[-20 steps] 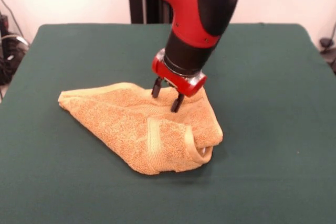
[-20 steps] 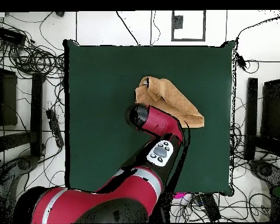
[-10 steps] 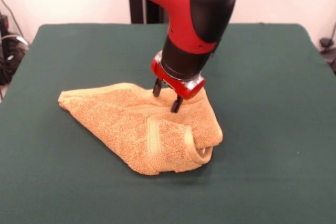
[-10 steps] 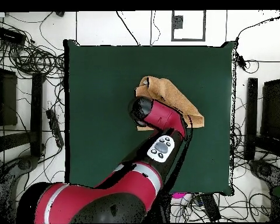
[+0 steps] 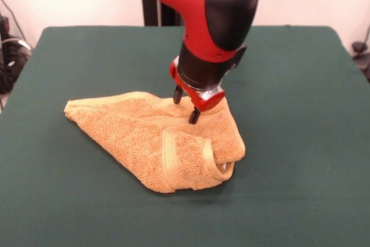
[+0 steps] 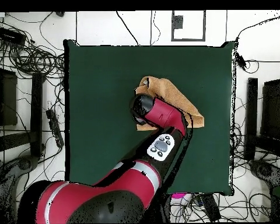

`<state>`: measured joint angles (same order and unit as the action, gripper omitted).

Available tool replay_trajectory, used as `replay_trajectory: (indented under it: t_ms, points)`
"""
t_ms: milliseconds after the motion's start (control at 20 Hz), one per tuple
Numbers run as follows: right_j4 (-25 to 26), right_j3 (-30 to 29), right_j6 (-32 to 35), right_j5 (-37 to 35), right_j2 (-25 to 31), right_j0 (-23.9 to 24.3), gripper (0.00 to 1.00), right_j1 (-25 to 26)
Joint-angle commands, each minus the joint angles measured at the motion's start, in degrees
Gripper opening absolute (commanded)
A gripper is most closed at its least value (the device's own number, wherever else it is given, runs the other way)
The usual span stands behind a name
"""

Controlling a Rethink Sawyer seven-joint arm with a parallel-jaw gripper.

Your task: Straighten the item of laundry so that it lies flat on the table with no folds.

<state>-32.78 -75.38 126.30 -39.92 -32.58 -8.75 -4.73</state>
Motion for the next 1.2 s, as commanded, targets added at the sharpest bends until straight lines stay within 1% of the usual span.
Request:
replay_trajectory:
  t_ms: [50, 350, 650, 700, 950, 1200]
  points:
    - [-0.9, -8.5, 14.9, -3.6, 10.7, -3.2, 1.0, 7.2]
    - [-1.3, -13.6, 15.1, 0.1, 12.5, -3.9, 1.0, 5.0]
    - [-1.4, -17.7, 14.2, 10.0, 13.2, -4.9, 1.0, 4.0]
    - [-1.2, -18.1, 15.1, 11.7, 12.4, -5.9, 1.0, 3.9]
    - [-1.5, -20.5, 14.2, 11.0, 13.4, -5.4, 1.0, 1.9]
    - [-1.7, -22.4, 13.1, 12.8, 15.0, -4.3, 1.0, 1.1]
